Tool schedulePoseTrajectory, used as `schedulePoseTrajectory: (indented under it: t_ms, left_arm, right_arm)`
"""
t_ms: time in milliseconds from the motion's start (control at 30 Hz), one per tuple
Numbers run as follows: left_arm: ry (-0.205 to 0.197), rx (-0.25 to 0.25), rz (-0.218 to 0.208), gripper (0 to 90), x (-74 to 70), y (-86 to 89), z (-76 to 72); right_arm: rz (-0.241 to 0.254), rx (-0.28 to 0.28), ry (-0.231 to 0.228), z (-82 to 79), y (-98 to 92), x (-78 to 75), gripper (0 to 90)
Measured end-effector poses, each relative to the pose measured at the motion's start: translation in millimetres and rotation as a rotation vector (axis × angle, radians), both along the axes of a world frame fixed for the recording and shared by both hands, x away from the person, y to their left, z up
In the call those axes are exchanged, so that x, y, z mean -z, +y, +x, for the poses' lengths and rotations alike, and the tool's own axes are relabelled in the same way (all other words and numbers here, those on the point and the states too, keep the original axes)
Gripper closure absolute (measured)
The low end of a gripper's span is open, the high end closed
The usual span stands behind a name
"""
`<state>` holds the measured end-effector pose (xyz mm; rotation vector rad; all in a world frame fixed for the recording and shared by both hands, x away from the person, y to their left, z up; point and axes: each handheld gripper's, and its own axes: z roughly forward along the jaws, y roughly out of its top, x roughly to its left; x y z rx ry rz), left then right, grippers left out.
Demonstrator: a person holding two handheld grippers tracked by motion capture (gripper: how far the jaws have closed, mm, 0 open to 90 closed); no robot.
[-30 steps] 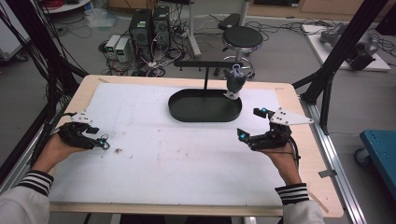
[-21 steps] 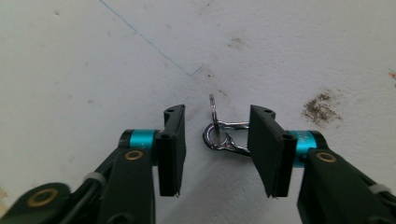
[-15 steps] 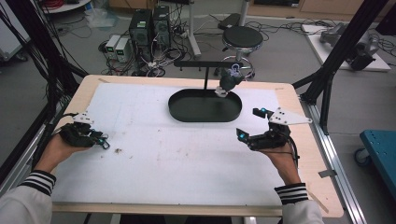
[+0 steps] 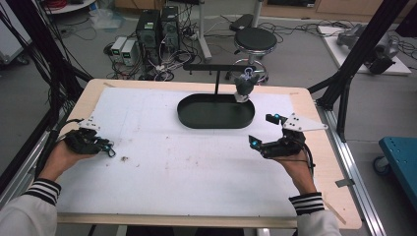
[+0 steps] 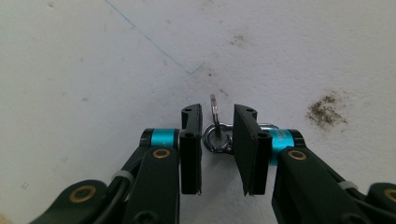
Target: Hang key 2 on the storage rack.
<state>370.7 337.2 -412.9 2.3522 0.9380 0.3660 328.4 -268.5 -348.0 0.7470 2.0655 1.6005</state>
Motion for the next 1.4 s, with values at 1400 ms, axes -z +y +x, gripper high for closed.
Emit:
schedulePoseTrajectory:
  t_ms: [1400]
  left_arm:
    - [-0.083, 0.060, -0.193, 88.1, -25.0, -8.1, -10.1]
  right_arm:
    - [0.032, -0.041, 0.001, 1.1, 3.2, -1.3, 0.7]
